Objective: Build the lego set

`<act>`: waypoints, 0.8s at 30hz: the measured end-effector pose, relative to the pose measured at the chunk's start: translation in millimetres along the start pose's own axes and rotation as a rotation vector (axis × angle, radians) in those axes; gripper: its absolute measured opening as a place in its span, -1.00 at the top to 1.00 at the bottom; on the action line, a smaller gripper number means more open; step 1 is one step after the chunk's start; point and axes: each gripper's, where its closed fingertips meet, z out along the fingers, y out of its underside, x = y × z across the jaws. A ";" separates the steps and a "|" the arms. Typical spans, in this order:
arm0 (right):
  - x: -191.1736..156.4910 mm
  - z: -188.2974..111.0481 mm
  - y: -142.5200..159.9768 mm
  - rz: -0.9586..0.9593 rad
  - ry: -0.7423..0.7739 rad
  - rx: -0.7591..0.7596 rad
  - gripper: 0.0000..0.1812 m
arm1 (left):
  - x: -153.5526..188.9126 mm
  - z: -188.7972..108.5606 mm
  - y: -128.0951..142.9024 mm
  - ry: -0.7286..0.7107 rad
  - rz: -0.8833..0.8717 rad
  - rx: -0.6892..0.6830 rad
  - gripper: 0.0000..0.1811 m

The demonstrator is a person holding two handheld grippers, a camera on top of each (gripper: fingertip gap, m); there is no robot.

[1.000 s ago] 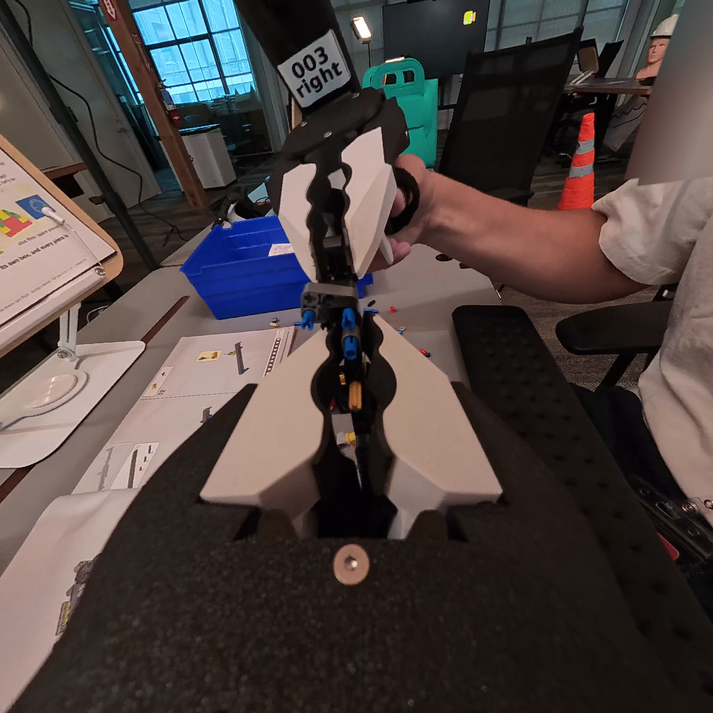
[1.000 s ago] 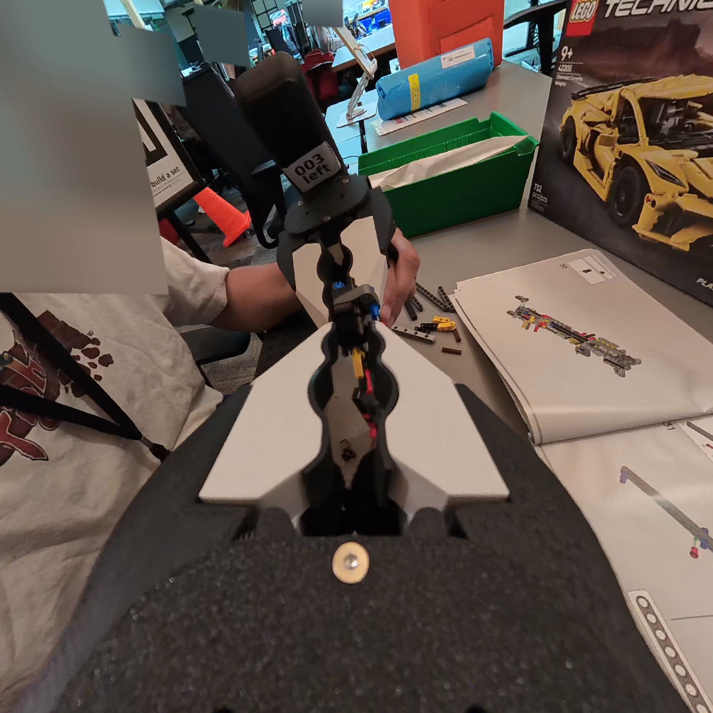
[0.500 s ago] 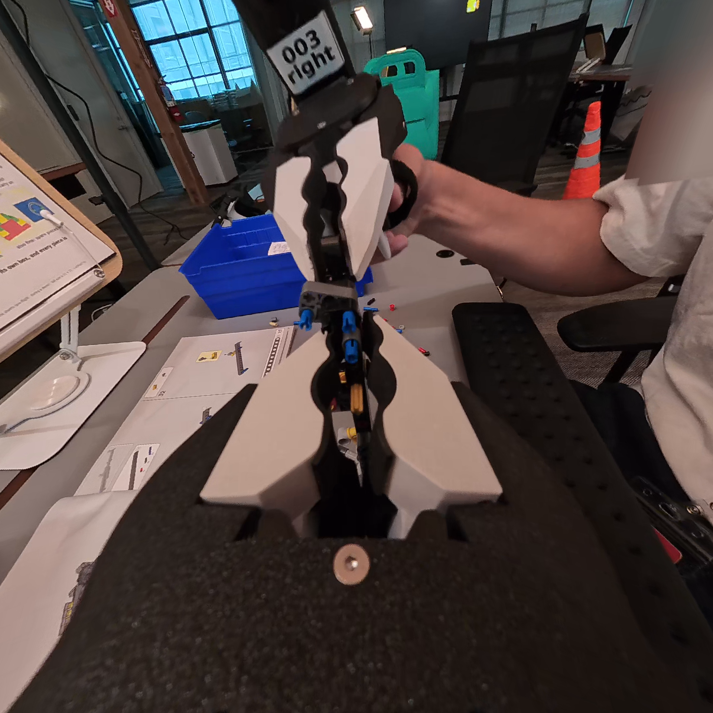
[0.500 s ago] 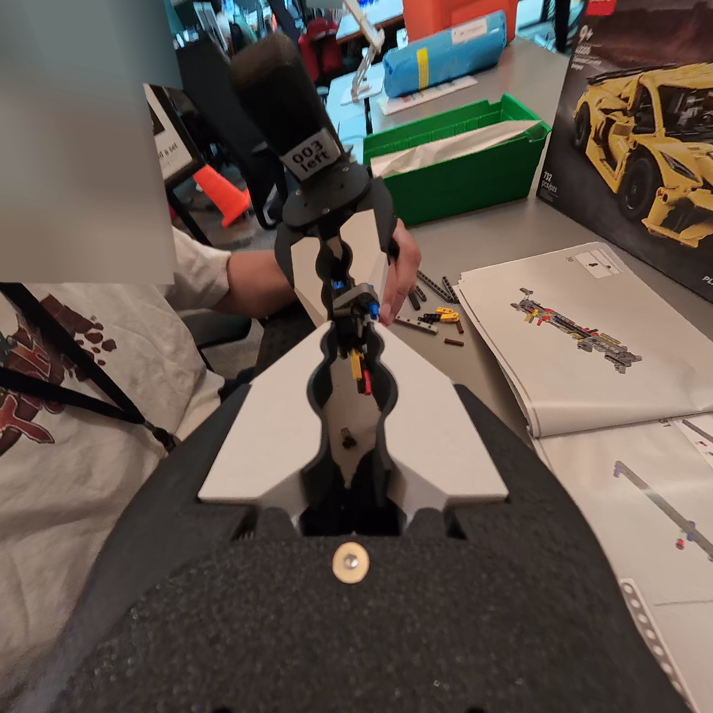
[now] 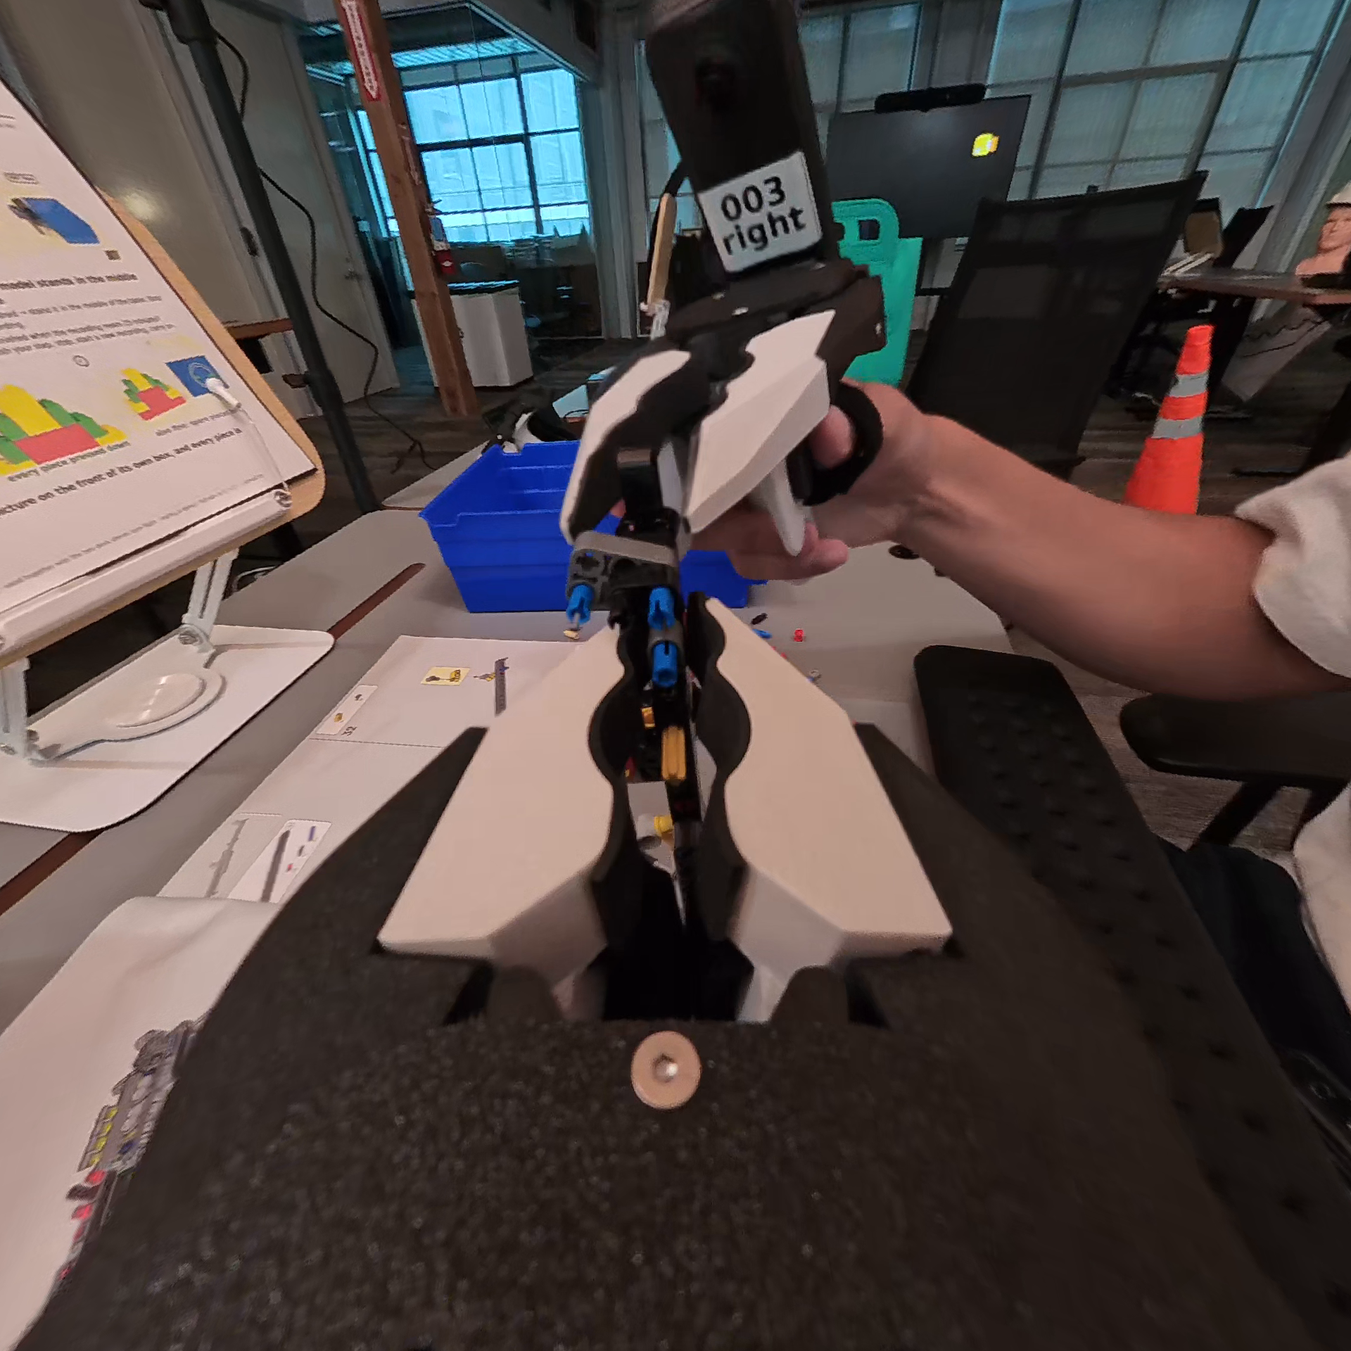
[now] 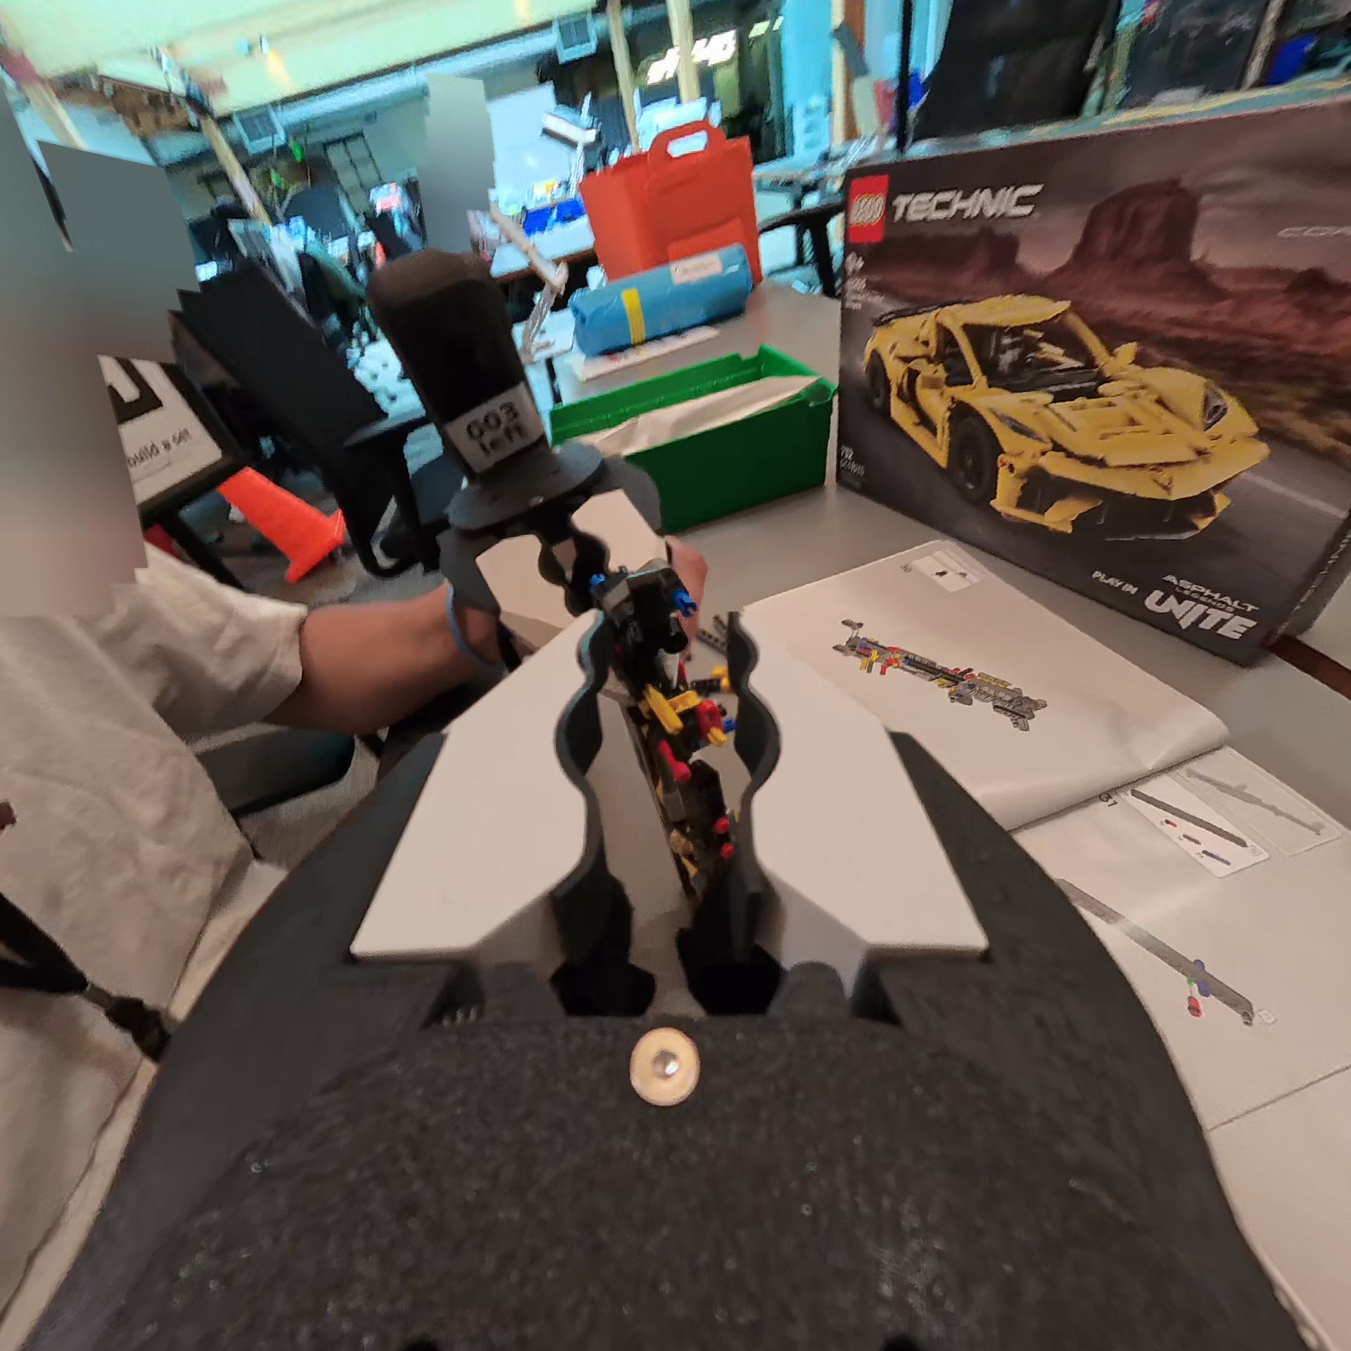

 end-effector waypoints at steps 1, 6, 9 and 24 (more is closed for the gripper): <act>3.1 -3.6 -3.9 0.021 0.031 0.041 0.62 | -1.4 1.2 0.1 -0.019 0.001 -0.001 0.93; 5.7 -8.7 -12.1 0.064 0.370 0.181 0.40 | -12.3 10.8 1.1 -0.214 0.033 -0.020 0.93; 5.5 -5.5 -0.8 -0.039 0.605 0.113 0.47 | -8.7 15.4 1.0 -0.283 0.085 -0.039 0.94; 5.1 -5.3 5.5 0.100 0.602 0.077 0.55 | -2.9 19.3 1.4 -0.343 0.175 -0.051 0.94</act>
